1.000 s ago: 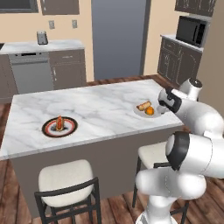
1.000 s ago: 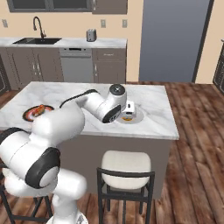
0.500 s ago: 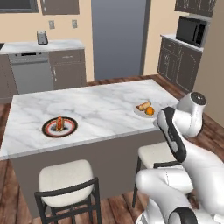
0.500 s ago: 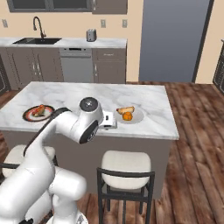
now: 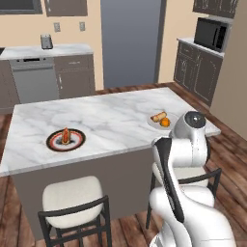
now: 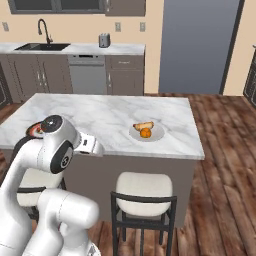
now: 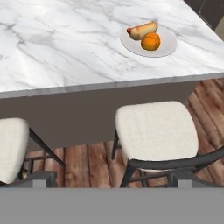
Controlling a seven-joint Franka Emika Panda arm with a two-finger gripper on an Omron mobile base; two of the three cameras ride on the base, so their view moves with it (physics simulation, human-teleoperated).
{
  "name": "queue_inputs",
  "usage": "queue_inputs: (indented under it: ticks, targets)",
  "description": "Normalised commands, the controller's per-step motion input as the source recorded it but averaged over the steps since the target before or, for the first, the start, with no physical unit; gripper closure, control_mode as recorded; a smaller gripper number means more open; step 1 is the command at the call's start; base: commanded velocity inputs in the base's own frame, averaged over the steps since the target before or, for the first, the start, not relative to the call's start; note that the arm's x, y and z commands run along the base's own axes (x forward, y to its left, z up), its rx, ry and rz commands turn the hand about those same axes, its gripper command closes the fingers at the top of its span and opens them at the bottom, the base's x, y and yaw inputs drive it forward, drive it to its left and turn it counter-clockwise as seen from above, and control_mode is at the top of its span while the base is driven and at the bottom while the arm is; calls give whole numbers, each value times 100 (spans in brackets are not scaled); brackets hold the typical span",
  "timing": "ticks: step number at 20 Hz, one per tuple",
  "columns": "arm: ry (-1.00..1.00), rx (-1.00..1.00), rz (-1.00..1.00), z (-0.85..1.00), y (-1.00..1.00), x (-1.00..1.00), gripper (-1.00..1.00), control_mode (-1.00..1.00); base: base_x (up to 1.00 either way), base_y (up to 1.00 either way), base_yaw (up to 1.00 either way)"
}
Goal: Pick up the orange and peach from the fridge and place one fruit on each plate on the dining counter.
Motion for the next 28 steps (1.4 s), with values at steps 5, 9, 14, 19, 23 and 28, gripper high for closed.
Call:
queue_inputs:
  ticks: [5, 9, 14, 19, 23, 28]
  targets:
    - [8, 1, -13, 18, 34, 0, -100, -100, 0, 0, 0]
    - [4, 8, -1, 0, -4, 0, -100, -100, 0, 0, 0]
    - [0, 18, 0, 0, -28, 0, -100, -100, 0, 0, 0]
    - [0, 12, 0, 0, -10, 0, -100, -100, 0, 0, 0]
    - [0, 4, 1, 0, -1, 0, -100, 100, 0, -4, 8]
    - [0, 0, 0, 0, 0, 0, -100, 100, -7, -7, 38]
